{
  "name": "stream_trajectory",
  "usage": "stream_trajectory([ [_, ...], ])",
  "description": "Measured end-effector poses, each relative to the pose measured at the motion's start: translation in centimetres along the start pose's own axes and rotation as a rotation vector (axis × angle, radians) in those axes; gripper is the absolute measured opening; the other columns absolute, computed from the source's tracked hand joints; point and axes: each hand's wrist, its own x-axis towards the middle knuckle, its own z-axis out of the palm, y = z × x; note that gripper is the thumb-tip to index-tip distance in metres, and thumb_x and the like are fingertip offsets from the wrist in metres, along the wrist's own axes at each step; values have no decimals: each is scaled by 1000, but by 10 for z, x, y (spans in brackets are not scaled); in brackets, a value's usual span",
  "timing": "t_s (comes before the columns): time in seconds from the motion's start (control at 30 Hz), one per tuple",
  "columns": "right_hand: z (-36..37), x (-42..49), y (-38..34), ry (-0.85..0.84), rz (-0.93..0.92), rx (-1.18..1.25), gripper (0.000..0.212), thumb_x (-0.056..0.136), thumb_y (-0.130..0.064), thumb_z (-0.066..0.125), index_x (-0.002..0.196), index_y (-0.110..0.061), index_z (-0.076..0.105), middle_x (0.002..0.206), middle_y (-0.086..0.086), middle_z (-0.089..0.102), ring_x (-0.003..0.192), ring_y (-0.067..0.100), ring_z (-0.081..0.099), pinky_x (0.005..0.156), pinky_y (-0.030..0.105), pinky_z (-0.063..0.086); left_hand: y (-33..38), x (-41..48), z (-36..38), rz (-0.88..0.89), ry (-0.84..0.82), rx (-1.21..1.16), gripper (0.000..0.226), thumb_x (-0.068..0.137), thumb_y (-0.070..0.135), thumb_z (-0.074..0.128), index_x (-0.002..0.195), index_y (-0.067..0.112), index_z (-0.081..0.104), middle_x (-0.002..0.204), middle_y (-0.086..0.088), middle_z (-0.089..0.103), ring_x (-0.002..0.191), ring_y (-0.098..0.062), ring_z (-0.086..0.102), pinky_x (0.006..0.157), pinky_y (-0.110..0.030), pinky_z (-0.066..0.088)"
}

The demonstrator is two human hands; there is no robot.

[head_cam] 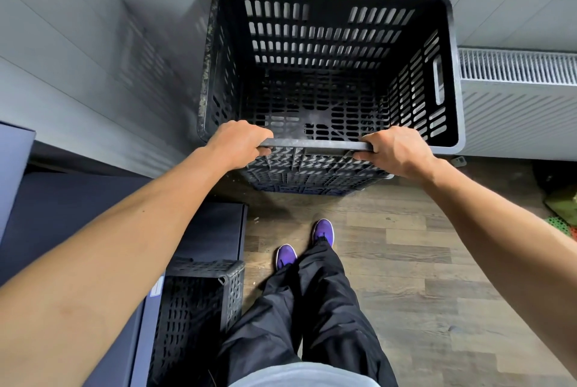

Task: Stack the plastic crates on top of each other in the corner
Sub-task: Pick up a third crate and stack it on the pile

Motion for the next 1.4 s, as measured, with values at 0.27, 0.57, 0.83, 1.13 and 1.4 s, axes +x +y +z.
stream_trajectory([
  [0.27,0,0,2,42,-32,-31,35,92,-54,54,96,-21,64,71,2,64,70,29,64,64,35,50,4,4,-14,7,-106,-38,44,100,25,53,142,16,47,63,4,49,55,-15,49,61,-33,45],
  [0.57,7,-2,-3,136,-28,-41,30,93,-50,53,97,-21,63,76,5,68,72,31,67,60,34,46,-2,2,-10,17,-44,36,45,96,9,55,140,16,50,75,-9,67,54,-17,45,59,-31,40],
  [0.83,6,1,-1,110,-43,-47,28,94,-49,51,98,-23,61,75,3,68,71,30,66,58,31,42,-5,0,-6,-36,12,-1,44,93,6,56,136,17,54,72,-8,67,56,-20,47,65,-35,49],
  [1.13,4,4,10,87,-96,-71,33,93,-54,51,97,-22,60,66,-3,56,60,24,55,58,30,43,3,-2,2,-8,61,-32,41,97,19,58,138,16,53,83,-11,74,78,-29,68,69,-37,50],
  [1.4,5,-1,3,106,-41,-59,32,94,-50,52,102,-20,62,78,6,69,74,31,67,60,33,44,-3,2,1,30,34,39,42,97,25,59,138,22,51,63,1,57,62,-23,61,60,-36,52],
])
